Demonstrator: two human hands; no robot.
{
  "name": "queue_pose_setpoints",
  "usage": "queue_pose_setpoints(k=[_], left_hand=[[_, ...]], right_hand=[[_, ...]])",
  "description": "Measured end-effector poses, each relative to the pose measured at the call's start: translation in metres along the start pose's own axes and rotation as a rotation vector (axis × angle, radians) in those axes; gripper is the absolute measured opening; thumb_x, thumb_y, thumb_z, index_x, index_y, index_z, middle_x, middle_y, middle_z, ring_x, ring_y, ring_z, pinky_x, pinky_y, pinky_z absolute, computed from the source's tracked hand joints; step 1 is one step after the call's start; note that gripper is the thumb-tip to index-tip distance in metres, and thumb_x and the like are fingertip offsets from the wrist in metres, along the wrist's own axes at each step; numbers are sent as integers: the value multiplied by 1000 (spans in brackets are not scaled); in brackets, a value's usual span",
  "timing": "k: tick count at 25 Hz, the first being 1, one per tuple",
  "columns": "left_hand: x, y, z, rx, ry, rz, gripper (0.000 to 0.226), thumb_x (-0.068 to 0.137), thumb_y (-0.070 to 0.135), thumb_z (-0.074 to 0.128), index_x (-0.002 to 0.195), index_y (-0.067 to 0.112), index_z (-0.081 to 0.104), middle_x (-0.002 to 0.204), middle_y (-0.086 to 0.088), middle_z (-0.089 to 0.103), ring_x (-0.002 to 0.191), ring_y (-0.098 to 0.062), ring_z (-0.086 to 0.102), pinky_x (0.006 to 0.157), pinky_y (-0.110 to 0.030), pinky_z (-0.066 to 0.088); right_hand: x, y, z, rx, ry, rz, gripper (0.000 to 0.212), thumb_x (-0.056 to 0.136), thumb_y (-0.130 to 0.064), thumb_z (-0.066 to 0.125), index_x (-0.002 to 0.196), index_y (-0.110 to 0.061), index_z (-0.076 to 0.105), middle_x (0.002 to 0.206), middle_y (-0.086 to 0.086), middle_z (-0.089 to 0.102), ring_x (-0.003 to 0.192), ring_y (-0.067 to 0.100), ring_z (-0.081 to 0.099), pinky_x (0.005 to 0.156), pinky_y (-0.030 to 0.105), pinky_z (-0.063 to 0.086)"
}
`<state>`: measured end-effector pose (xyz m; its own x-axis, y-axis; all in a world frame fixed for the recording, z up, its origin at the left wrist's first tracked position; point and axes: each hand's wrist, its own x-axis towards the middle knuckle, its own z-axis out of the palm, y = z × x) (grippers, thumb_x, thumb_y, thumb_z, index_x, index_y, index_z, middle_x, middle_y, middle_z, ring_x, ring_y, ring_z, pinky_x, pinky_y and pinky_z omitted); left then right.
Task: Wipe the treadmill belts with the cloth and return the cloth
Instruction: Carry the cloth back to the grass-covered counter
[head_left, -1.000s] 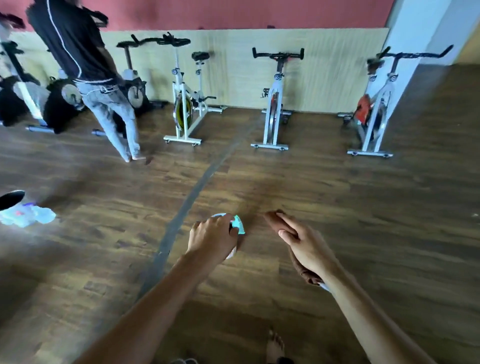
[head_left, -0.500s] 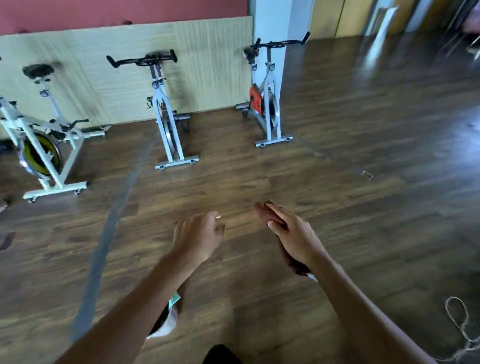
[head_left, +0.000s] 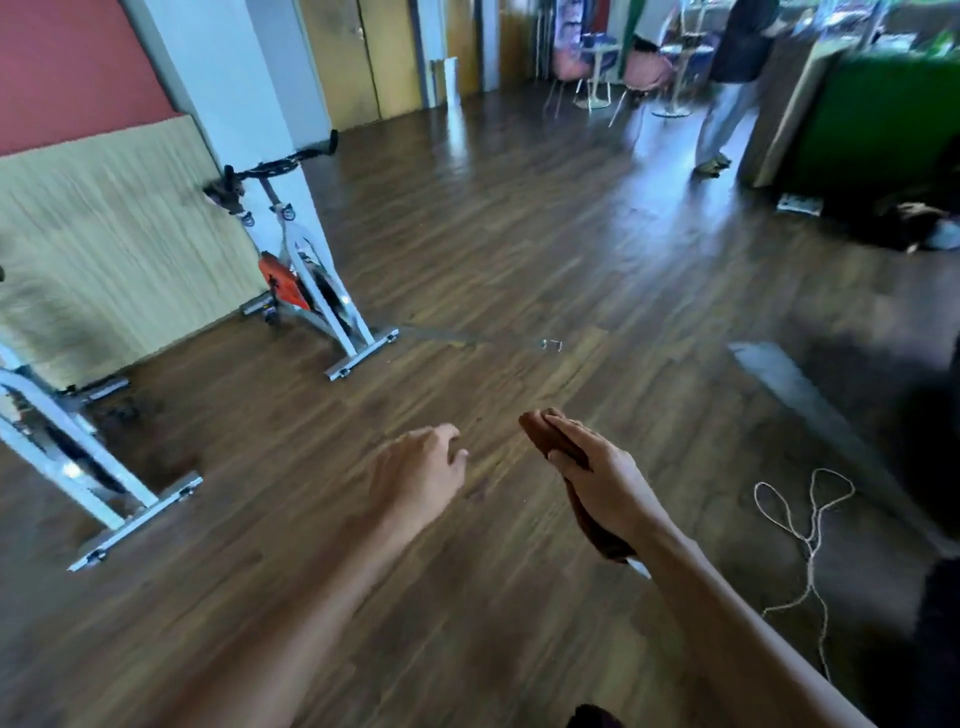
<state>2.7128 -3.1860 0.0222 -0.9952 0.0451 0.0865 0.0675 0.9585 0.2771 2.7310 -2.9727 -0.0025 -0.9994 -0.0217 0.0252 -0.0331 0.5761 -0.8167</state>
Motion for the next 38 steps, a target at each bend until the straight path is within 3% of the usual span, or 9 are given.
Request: queue_pose_setpoints(k=[8,16,25,31,33,38], left_hand=[[203,149,73,-18,-103,326,32,93,40,52,121,27,62,116,4,69,108,-20,63,87,-32,44],[414,327,128,-57,-181,460,30,94,39,51,121,30,62,116,5,69,110,-19,62,90,-29,42],[667,446,180,-103,-195,600,28,92,38,55,117,29,63,112,5,70,110,-19,62,90,-32,42],[835,551,176,-112,-174,730,27,93,40,54,116,29,63,114,3,69,112,-19,61,92,-32,41],[883,596,176,-119,-169,779,27,93,39,54,117,28,63,116,2,68,112,-21,61,91,-32,41],[977,711,212,-136,-147,819,29,92,40,55,118,29,64,118,3,68,113,-21,61,89,-29,42]], right_hand=[[132,109,-107,12,283,188,48,96,-24,57,141,-38,47,148,-23,40,141,0,29,118,32,24],[291,202,-267,15,433,330,49,94,-23,59,140,-39,48,146,-24,41,141,0,30,119,32,23],[510,260,-384,-25,548,360,48,94,-27,59,139,-41,49,144,-21,47,132,4,44,114,34,33],[646,279,-484,17,699,368,47,94,-23,61,135,-44,52,137,-30,49,125,-4,48,112,25,34],[690,294,-526,10,737,365,48,93,-24,61,135,-45,52,137,-32,48,115,-4,51,110,31,39],[775,355,-624,-50,778,400,48,94,-28,61,137,-45,49,140,-24,50,125,3,50,110,31,37]])
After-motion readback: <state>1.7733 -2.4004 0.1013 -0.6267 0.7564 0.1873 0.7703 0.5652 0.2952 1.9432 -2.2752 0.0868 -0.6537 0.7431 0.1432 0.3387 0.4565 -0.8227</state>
